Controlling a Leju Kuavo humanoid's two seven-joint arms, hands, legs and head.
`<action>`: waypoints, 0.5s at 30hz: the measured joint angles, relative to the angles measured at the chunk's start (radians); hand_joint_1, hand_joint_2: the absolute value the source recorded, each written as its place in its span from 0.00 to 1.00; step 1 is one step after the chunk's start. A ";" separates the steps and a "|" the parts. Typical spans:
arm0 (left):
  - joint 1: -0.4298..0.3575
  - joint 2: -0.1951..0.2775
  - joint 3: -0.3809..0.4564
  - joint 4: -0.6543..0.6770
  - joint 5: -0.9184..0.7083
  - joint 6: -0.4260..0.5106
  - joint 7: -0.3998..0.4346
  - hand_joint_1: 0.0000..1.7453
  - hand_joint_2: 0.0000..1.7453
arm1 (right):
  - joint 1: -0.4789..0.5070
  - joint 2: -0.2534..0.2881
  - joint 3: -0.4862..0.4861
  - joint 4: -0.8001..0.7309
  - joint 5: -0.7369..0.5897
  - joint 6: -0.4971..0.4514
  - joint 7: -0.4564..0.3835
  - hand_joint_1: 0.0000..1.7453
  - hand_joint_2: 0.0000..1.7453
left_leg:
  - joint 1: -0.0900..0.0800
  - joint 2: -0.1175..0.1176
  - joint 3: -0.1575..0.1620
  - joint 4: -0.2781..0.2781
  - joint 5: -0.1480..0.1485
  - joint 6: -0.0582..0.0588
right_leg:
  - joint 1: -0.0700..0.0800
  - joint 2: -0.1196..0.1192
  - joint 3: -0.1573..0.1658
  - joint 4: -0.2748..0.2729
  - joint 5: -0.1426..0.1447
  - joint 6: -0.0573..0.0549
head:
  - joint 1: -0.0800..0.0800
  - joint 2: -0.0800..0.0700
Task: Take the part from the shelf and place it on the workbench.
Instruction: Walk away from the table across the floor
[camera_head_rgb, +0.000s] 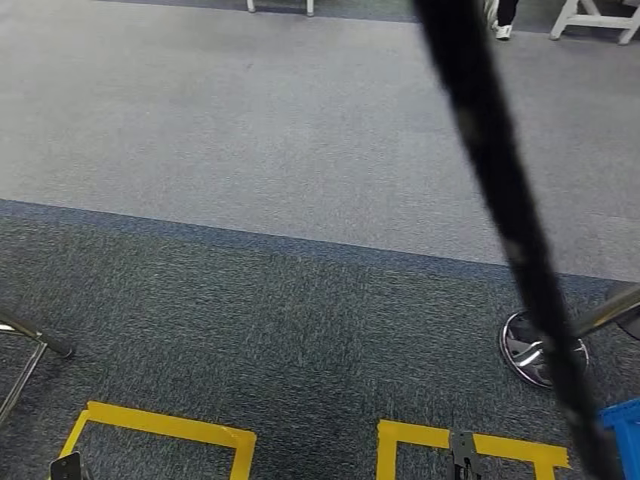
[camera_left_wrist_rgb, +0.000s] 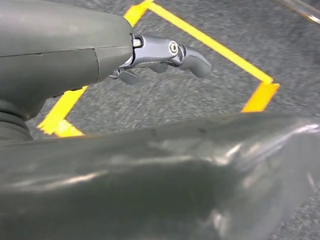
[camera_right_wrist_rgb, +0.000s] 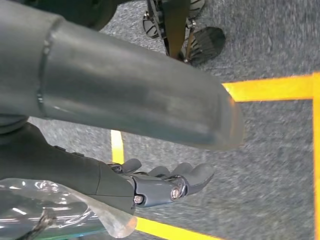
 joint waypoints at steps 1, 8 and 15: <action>0.001 0.000 0.000 0.000 0.000 0.000 0.000 0.00 0.00 | -0.002 0.000 -0.002 0.000 -0.002 0.001 -0.001 0.00 0.00 | 0.000 0.017 0.002 -0.004 0.002 0.003 | 0.000 -0.034 -0.027 0.052 -0.028 0.004 | 0.003 0.000; 0.003 0.000 0.001 0.000 -0.002 0.000 0.000 0.00 0.00 | -0.004 0.000 -0.017 0.000 -0.006 0.009 -0.003 0.00 0.00 | -0.003 0.116 0.010 -0.001 -0.010 -0.007 | -0.014 -0.137 -0.015 0.058 -0.008 0.022 | 0.006 0.000; -0.001 -0.001 0.002 0.000 -0.007 0.000 -0.004 0.00 0.00 | -0.005 0.002 -0.031 -0.001 -0.021 0.010 -0.001 0.00 0.00 | -0.003 0.126 0.012 0.040 -0.056 -0.042 | -0.009 -0.128 0.043 -0.045 0.016 -0.020 | 0.002 0.000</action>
